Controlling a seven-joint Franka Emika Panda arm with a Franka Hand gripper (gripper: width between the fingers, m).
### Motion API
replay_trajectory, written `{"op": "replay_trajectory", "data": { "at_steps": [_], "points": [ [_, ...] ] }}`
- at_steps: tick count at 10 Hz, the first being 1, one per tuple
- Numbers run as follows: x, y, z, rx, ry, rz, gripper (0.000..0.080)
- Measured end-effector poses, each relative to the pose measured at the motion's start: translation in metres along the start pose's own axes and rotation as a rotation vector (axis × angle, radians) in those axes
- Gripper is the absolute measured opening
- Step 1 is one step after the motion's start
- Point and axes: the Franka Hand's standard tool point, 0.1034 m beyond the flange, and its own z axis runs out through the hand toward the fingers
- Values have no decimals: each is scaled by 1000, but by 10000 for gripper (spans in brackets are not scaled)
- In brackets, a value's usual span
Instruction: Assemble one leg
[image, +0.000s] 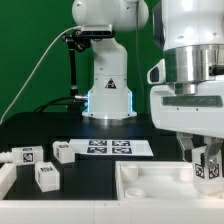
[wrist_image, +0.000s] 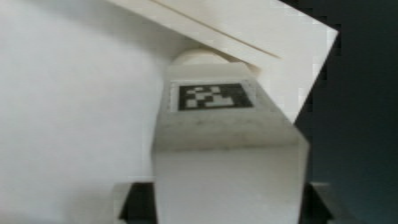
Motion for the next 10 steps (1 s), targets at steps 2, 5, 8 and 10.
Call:
{"op": "replay_trajectory", "data": {
  "at_steps": [2,5,8,10],
  "points": [
    [-3,1,0,-16,-5,118,287],
    [-3,1,0,-16,-3,47,462],
    [-14,4,4,-26,-8,-447,638],
    [-12,8,7,-24,-1,-576,646]
  ]
}}
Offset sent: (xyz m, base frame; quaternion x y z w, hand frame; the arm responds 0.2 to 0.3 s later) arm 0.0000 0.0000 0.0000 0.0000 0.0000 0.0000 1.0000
